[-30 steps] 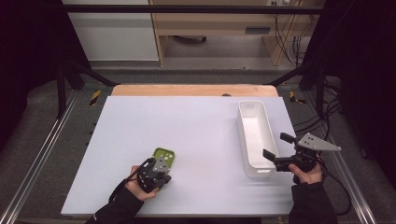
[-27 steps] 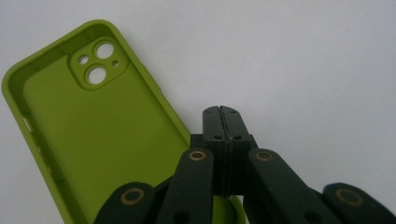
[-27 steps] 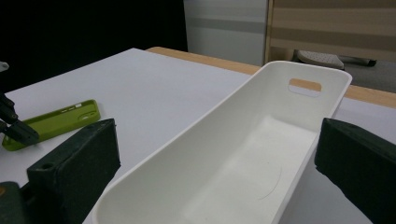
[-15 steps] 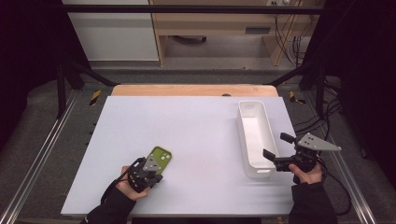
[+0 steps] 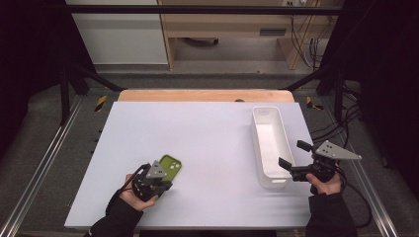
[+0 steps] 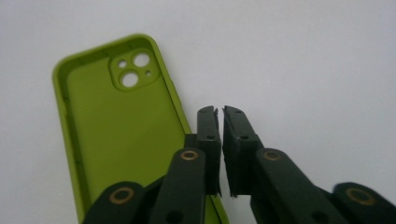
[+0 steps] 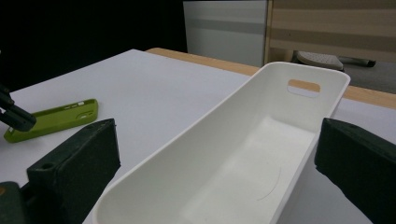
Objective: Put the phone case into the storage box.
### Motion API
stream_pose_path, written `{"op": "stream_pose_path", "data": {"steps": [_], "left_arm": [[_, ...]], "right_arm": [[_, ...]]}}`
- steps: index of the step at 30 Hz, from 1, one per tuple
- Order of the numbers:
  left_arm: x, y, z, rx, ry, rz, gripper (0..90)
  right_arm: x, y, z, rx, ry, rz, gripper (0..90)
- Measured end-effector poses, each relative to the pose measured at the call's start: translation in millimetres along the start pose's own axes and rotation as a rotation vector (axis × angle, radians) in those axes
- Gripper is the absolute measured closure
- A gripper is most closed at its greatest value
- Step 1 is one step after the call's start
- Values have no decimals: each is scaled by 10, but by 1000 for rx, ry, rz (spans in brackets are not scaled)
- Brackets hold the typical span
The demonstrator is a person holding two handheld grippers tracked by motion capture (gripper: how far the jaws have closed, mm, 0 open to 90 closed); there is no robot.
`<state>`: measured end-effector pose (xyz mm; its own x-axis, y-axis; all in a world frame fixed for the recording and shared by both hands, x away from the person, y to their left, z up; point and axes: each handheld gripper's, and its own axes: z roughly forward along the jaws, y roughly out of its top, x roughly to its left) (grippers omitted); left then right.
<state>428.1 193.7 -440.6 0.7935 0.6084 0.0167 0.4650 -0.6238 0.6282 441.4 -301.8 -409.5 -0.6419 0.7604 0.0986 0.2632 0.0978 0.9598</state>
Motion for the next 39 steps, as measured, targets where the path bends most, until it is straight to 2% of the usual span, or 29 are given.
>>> {"op": "stream_pose_path", "data": {"steps": [1, 2, 3, 4, 5, 6, 7, 8, 9, 12, 13, 14, 21, 30, 39], "left_arm": [[8, 13, -22, -16, 4, -7, 792], [18, 25, -47, -31, 8, -17, 792], [30, 35, -68, -47, 12, -28, 731], [46, 46, -90, -56, 13, -36, 731], [77, 64, -136, -91, 31, -51, 664], [77, 64, -136, -91, 31, -51, 625], [111, 82, -182, -122, 42, -61, 593], [111, 82, -182, -122, 42, -61, 549], [125, 91, -204, -141, 52, -69, 549], [181, 123, -273, -172, 68, -99, 412], [200, 132, -294, -184, 73, -108, 338], [218, 142, -313, -189, 77, -117, 338], [381, 202, -430, -226, 144, -158, 107], [520, 246, -458, -261, 153, -184, 53], [667, 151, -341, -233, 157, -217, 42]], "right_arm": [[0, -1, 3, 0, 2, -3, 6], [0, -1, 3, 0, 2, -3, 6], [0, -3, 6, 2, 1, -6, 6], [0, -3, 6, 2, 1, -6, 6], [3, -2, 5, 4, 1, -3, 6], [3, -2, 5, 4, 1, -3, 6], [0, -2, 5, 2, 0, -5, 6], [0, -2, 5, 2, 0, -5, 6], [0, -2, 3, 2, 2, -4, 6], [2, 1, -4, 2, 0, 4, 6], [-1, 2, -6, -1, 0, 1, 6], [-1, 2, -6, -1, 0, 1, 6], [-4, 3, -13, -3, -1, 1, 6], [-8, 6, -24, -6, 0, 4, 6], [-18, 8, -38, -14, -1, 7, 6]]}}
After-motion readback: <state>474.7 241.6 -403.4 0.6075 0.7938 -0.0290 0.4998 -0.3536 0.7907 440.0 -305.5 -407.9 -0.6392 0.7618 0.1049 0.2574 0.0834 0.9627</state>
